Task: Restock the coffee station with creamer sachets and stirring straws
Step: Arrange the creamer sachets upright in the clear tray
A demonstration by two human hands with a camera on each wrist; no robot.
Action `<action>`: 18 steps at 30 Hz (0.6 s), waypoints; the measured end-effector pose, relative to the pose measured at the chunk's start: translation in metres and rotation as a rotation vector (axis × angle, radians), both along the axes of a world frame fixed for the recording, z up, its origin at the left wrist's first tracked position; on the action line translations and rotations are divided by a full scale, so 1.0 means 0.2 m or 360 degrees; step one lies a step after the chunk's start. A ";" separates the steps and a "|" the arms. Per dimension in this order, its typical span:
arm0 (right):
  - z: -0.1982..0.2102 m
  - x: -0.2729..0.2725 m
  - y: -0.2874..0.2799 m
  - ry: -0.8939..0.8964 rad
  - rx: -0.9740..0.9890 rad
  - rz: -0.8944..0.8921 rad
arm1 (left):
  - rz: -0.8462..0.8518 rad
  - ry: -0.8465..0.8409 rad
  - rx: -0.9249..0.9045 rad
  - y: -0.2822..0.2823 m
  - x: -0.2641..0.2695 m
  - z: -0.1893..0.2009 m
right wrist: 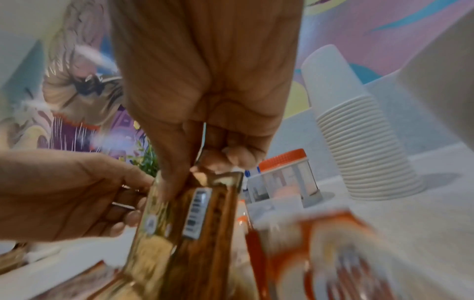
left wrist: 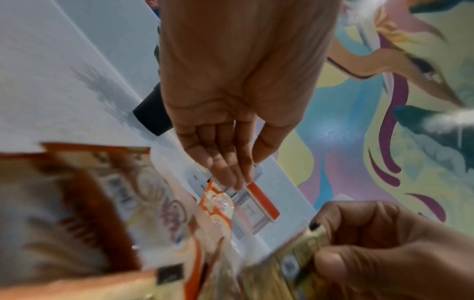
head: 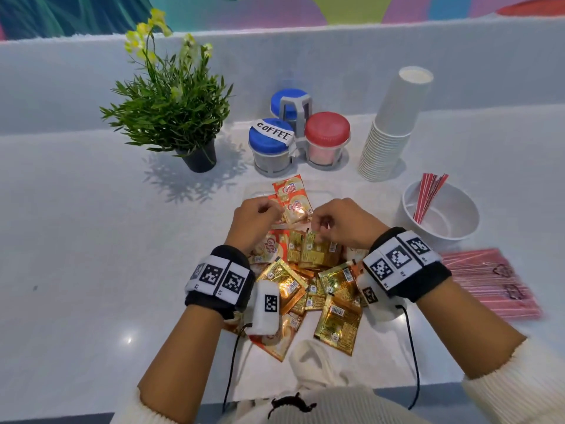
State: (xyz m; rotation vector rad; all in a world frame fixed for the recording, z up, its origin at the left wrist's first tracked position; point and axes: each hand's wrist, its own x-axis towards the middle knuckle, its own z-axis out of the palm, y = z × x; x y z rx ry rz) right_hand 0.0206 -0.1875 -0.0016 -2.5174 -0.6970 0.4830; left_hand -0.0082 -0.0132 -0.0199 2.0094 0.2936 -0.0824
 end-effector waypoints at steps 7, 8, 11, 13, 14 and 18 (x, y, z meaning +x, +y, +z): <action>0.10 -0.02 -0.01 -0.0140 0.0821 -0.0355 | 0.0017 0.0449 -0.0563 -0.05 -0.01 0.15; 0.11 -0.02 0.00 -0.0112 0.0916 -0.0372 | -0.0011 0.0471 -0.0654 -0.06 -0.02 0.16; 0.08 -0.05 0.02 -0.0050 0.1027 -0.0319 | 0.0019 0.0332 -0.0822 -0.08 -0.02 0.15; 0.05 -0.07 0.03 -0.0028 0.0940 -0.0281 | 0.0159 0.0242 -0.0826 -0.08 -0.02 0.13; 0.03 -0.07 0.03 -0.0038 0.0840 -0.0280 | 0.0208 0.0212 -0.0803 -0.07 -0.02 0.12; -0.02 -0.06 0.01 -0.0030 0.0235 -0.0261 | 0.0179 0.0163 -0.0657 -0.05 -0.03 0.09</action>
